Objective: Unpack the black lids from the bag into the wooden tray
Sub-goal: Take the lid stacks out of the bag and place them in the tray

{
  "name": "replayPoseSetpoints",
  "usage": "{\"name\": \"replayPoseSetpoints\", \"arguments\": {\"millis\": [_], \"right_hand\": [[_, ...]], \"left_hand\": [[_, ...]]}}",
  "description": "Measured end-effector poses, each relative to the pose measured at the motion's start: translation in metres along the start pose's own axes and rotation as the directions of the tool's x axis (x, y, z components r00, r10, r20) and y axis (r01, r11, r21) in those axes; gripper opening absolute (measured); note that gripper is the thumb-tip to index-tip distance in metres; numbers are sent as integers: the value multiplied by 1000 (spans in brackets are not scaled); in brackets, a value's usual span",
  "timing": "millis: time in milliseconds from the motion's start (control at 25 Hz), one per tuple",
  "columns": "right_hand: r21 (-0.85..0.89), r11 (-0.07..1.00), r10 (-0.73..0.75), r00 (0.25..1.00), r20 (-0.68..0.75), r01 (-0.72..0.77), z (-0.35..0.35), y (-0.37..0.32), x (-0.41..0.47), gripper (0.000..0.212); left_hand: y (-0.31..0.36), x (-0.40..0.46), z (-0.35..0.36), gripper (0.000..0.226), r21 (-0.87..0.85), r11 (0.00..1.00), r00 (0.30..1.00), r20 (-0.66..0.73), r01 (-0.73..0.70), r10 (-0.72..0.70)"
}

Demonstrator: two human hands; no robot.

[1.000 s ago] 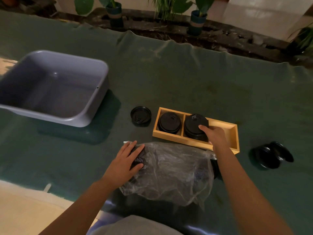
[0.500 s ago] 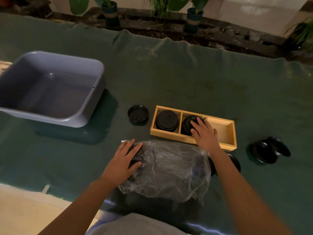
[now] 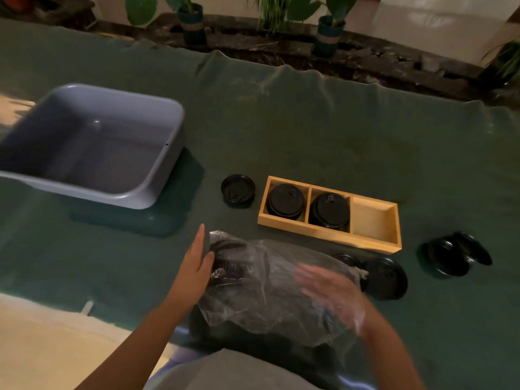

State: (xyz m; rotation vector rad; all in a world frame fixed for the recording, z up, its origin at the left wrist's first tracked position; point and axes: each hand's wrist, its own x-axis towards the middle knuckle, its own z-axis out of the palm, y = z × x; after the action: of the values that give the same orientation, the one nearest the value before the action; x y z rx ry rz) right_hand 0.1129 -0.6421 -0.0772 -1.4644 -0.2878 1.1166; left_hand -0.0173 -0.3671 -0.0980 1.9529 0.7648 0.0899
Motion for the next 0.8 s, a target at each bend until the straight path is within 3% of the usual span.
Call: {"name": "replayPoseSetpoints", "arguments": {"millis": [80,160,240,320,440,560,800], "right_hand": [[-142,990,15,990,137,4,25,6,32,46],[-276,961,41,987,153,3,52,1,61,36],[-227,974,19,996,86,1,72,-5,78,20],[-105,994,25,1000,5,-24,86,-1,87,26],[100,994,33,999,39,-37,93,10,87,29],[181,978,94,994,48,-102,93,9,87,26],[73,988,152,952,-265,-137,106,4,95,69]], "left_hand": [[-5,1,-1,51,-14,994,992,69,110,-108],[-6,0,-1,49,-13,993,987,111,120,-118],[-2,-2,0,52,-66,990,982,153,123,-112],[0,-5,0,54,-121,985,980,169,122,-101],[-3,-7,-3,59,-165,980,983,163,115,-89],[-2,-10,-1,71,-236,963,983,155,134,-99],[3,-5,8,92,-289,940,959,261,183,-107]]}}
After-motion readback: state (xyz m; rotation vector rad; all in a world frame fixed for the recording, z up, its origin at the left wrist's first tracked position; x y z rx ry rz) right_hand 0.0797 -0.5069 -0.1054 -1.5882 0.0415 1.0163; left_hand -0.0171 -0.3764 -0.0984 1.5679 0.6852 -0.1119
